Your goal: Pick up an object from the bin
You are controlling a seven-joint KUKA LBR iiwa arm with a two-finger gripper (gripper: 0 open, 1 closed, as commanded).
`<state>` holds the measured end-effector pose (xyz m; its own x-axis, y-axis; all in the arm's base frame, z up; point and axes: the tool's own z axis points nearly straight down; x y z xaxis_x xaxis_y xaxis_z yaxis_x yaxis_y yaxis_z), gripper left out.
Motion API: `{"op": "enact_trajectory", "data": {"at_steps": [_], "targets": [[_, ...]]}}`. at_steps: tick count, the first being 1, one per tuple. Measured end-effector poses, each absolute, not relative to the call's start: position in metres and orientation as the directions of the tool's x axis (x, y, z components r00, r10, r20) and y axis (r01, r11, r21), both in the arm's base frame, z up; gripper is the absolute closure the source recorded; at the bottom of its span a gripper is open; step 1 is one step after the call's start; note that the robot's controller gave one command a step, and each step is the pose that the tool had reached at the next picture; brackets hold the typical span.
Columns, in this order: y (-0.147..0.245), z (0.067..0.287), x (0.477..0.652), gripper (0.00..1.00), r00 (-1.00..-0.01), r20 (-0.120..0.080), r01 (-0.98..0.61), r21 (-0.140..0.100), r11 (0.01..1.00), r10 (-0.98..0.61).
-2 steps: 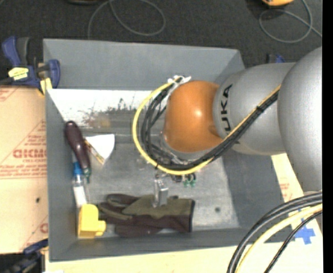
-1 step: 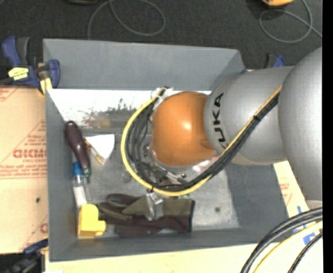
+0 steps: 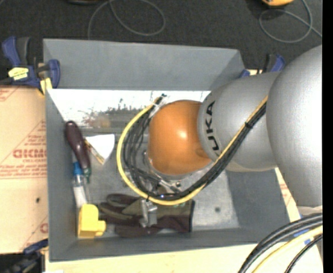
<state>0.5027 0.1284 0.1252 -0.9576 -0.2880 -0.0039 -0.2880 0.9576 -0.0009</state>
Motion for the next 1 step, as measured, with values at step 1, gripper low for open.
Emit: {"op": "enact_trajectory", "data": {"at_steps": [1], "targets": [[0.127, 0.0725, 0.48, 0.0, -0.97, -0.031, -0.243, 0.001, 0.97, -0.243]]}}
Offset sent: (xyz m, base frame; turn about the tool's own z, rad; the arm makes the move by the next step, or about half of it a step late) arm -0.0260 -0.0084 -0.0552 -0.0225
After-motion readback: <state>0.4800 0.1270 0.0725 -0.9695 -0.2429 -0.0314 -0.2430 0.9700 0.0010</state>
